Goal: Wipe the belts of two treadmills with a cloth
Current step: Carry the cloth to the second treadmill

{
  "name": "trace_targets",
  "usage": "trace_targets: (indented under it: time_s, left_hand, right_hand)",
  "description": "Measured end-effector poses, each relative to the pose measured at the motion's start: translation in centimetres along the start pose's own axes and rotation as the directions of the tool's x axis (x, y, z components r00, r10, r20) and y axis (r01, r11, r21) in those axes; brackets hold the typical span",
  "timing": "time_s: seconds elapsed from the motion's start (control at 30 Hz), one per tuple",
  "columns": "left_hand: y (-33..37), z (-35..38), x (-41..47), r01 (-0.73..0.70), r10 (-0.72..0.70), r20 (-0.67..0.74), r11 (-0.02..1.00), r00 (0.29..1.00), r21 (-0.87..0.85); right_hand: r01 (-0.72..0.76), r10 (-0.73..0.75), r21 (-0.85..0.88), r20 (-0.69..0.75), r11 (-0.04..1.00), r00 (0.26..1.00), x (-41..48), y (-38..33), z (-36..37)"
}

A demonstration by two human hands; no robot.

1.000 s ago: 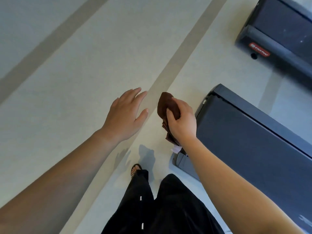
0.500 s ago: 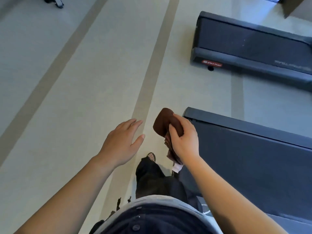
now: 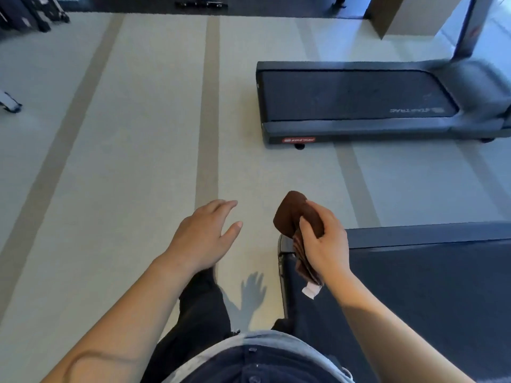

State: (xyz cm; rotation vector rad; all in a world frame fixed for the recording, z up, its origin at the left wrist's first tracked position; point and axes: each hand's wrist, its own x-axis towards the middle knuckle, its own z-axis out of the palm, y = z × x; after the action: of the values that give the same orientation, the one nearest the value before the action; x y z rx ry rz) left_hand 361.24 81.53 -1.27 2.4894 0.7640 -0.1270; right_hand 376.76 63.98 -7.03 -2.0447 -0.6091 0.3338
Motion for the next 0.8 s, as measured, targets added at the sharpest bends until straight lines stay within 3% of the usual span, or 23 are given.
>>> trace_targets:
  time_s: [0.3, 0.5, 0.8]
  left_hand:
    - [0.2, -6.4, 26.2, -0.263, 0.258, 0.091, 0.963, 0.962, 0.056]
    - [5.8, -9.2, 41.3, -0.455, 0.433, 0.187, 0.886, 0.882, 0.092]
    - [18.5, -6.5, 54.6, -0.657, 0.603, 0.343, 0.751, 0.72, 0.061]
  right_hand:
    - [-0.097, 0.107, 0.053, -0.25, 0.994, 0.962, 20.6, 0.2, 3.0]
    - [-0.227, 0.257, 0.119, -0.431, 0.966, 0.865, 30.3, 0.4, 0.3]
    - [-0.32, 0.389, 0.226, -0.616, 0.92, 0.685, 39.2, 4.9, -8.2]
